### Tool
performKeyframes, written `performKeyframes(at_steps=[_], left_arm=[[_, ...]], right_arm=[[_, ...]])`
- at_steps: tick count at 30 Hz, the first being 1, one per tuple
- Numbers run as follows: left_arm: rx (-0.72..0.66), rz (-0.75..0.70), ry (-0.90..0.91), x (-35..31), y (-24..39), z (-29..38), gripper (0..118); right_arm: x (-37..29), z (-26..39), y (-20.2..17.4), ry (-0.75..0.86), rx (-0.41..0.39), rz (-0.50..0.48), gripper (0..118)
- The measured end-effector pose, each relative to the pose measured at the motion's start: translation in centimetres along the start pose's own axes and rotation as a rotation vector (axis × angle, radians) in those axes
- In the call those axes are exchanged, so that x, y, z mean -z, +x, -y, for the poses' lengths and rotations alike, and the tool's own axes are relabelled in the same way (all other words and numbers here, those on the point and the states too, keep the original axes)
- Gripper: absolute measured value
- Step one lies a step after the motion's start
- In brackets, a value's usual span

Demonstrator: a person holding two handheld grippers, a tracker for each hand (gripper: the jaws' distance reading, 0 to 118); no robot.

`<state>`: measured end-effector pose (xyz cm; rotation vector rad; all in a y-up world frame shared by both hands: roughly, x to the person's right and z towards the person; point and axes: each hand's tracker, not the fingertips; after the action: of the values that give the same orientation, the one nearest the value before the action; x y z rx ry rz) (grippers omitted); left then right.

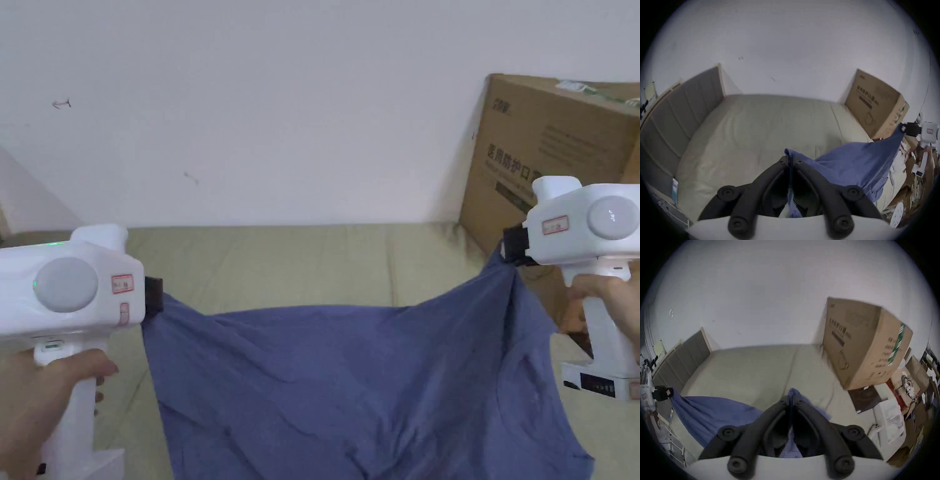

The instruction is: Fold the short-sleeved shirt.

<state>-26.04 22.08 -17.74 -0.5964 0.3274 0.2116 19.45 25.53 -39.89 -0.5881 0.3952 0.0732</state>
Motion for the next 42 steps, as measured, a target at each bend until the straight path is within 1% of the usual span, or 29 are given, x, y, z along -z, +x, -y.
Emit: performKeyframes(at_steps=[2, 4, 6, 7, 8, 9, 11, 13, 15, 17, 20, 22, 23, 24, 26, 27, 28, 29, 31, 32, 33, 34, 36, 37, 39, 40, 42], left_arm=[[0.015, -0.041, 0.042, -2.3, -0.9, -1.8, 2], [-0.009, -0.079, 0.091, -4.5, -1.9, -3.7, 2], [-0.029, -0.116, 0.143, -6.3, -2.9, -5.7, 2], [-0.021, -0.144, 0.159, -7.0, -3.2, -6.7, 2], [0.0, -0.158, 0.18, -7.6, -3.5, -7.8, 2], [-0.013, -0.17, 0.196, -8.1, -3.9, -8.9, 2], [-0.02, -0.178, 0.204, -8.7, -4.9, -10.9, 2], [0.008, -0.256, 0.229, -9.1, -5.5, -12.8, 2], [0.024, -0.281, 0.255, -9.0, -6.3, -14.8, 2], [0.009, -0.269, 0.266, -9.0, -6.8, -16.7, 2], [0.014, -0.281, 0.286, -8.1, -6.7, -19.5, 2], [0.03, -0.3, 0.302, -7.1, -6.6, -21.7, 2], [0.041, -0.306, 0.31, -6.5, -6.6, -22.9, 2], [0.045, -0.313, 0.315, -5.9, -6.7, -24.2, 2], [0.042, -0.315, 0.33, -4.8, -6.8, -26.8, 2], [0.022, -0.311, 0.343, -4.5, -7.0, -28.1, 2], [0.019, -0.304, 0.353, -4.2, -7.0, -29.3, 2], [0.027, -0.295, 0.371, -4.0, -7.1, -30.6, 2], [0.024, -0.31, 0.415, -3.8, -7.0, -32.8, 2], [0.016, -0.319, 0.456, -3.9, -7.0, -33.8, 2], [0.007, -0.32, 0.479, -3.8, -6.9, -34.7, 2], [0.017, -0.325, 0.487, -3.9, -6.8, -35.4, 2], [0.017, -0.341, 0.537, -3.5, -6.9, -36.5, 2], [0.032, -0.349, 0.545, -3.1, -7.0, -36.7, 2], [0.07, -0.413, 0.557, -1.6, -7.2, -36.5, 2], [0.06, -0.397, 0.548, -0.7, -7.5, -36.1, 2], [0.048, -0.386, 0.515, 1.6, -8.5, -34.6, 2]], right_arm=[[-2.5, -1.6, 0.1, 0.046, 0.023, -0.003, 1], [-4.8, -3.0, 0.1, 0.089, 0.061, 0.002, 1], [-6.6, -4.7, 0.0, 0.14, 0.097, -0.024, 1], [-7.2, -5.5, -0.2, 0.151, 0.1, -0.027, 1], [-7.2, -6.6, 0.0, 0.177, 0.099, -0.027, 1], [-7.5, -7.7, -0.1, 0.185, 0.105, -0.026, 1], [-8.1, -9.8, -0.3, 0.226, 0.14, -0.055, 1], [-8.1, -11.7, -0.2, 0.255, 0.188, -0.087, 1], [-8.2, -13.6, -0.6, 0.288, 0.215, -0.109, 1], [-7.5, -15.5, -1.1, 0.294, 0.204, -0.128, 1], [-5.9, -18.6, -2.7, 0.306, 0.165, -0.1, 1], [-4.6, -20.9, -2.9, 0.304, 0.173, -0.102, 1], [-3.8, -22.3, -2.9, 0.305, 0.191, -0.104, 1], [-3.1, -23.5, -2.8, 0.312, 0.219, -0.117, 1], [-2.0, -26.0, -2.8, 0.337, 0.224, -0.144, 1], [-1.9, -27.3, -3.3, 0.365, 0.171, -0.136, 1], [-1.8, -28.3, -3.7, 0.378, 0.136, -0.105, 1], [-1.7, -29.6, -3.9, 0.374, 0.123, -0.084, 1], [-1.7, -31.6, -3.7, 0.402, 0.144, -0.101, 1], [-2.0, -32.4, -3.8, 0.415, 0.172, -0.093, 1], [-2.3, -33.1, -3.9, 0.439, 0.176, -0.11, 1], [-2.5, -33.7, -4.1, 0.435, 0.173, -0.101, 1], [-3.0, -34.5, -5.0, 0.478, 0.11, -0.072, 1], [-2.9, -34.6, -5.3, 0.473, 0.124, -0.071, 1], [-2.4, -34.3, -5.5, 0.492, 0.149, -0.126, 1], [-1.9, -33.8, -5.7, 0.485, 0.149, -0.116, 1], [0.3, -32.5, -6.1, 0.442, 0.095, -0.099, 1]])
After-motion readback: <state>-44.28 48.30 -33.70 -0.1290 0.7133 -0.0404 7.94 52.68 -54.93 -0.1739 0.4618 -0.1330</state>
